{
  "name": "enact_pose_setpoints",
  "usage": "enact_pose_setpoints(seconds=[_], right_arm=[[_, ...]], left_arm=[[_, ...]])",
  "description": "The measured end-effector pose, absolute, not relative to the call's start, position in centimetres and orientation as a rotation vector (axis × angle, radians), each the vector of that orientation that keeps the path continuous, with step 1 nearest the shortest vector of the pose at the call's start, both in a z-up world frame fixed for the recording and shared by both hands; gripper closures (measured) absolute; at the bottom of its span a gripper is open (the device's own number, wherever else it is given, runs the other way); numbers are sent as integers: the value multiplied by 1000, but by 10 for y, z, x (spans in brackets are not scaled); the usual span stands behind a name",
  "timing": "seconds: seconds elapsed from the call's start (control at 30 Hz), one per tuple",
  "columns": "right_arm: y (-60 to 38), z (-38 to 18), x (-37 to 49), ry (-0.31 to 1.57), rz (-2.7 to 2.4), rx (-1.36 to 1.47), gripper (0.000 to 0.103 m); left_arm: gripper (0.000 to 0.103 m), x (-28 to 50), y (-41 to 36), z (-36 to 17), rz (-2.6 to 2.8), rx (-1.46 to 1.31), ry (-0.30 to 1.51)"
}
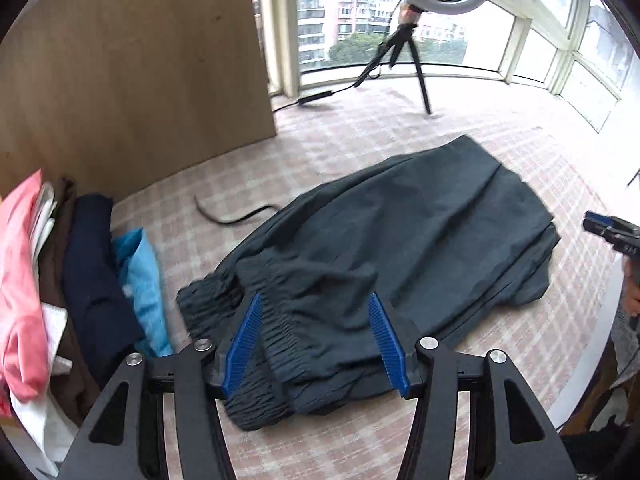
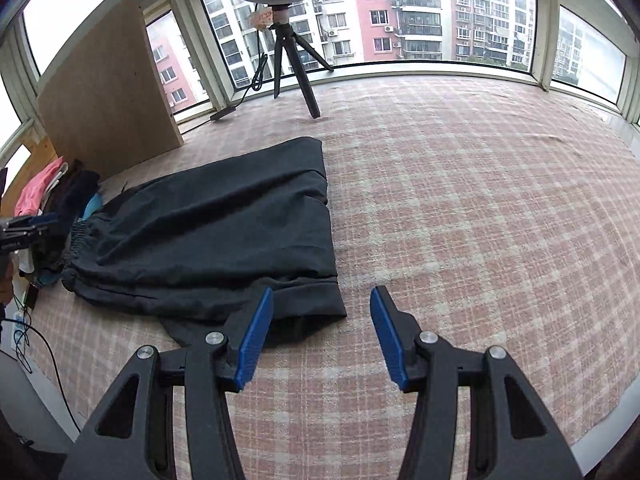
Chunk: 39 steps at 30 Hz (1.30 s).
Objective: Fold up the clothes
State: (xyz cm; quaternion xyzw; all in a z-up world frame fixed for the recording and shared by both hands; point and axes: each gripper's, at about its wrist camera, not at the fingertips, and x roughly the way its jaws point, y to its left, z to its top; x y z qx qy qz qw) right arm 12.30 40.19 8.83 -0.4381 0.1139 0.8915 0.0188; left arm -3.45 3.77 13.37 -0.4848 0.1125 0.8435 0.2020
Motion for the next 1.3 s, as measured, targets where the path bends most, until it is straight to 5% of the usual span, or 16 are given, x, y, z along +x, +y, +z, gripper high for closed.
enact_pose_setpoints(seconds=[0.27, 0.43, 0.7, 0.97, 1.03, 1.1, 1.3], right_arm=[[419, 60, 93, 73, 2976, -1544, 55], [427, 38, 71, 22, 3038, -1685, 80], [422, 24, 60, -55, 3163, -1701, 77], [431, 27, 62, 13, 3212, -1615, 97], [431, 29, 64, 16, 3221, -1587, 98], [432, 31, 66, 18, 3229, -1558, 98], [426, 44, 73, -64, 3231, -1502, 99]], left_arm=[[49, -105, 208, 142, 2082, -1290, 469], [49, -137, 288, 108, 1979, -1364, 550], [45, -178, 350, 75, 1891, -1443, 610], [45, -209, 377, 36, 1765, -1551, 582], [50, -210, 376, 32, 1764, -1547, 587], [80, -210, 371, 34, 1788, -1541, 568], [102, -208, 359, 46, 1836, -1501, 516]])
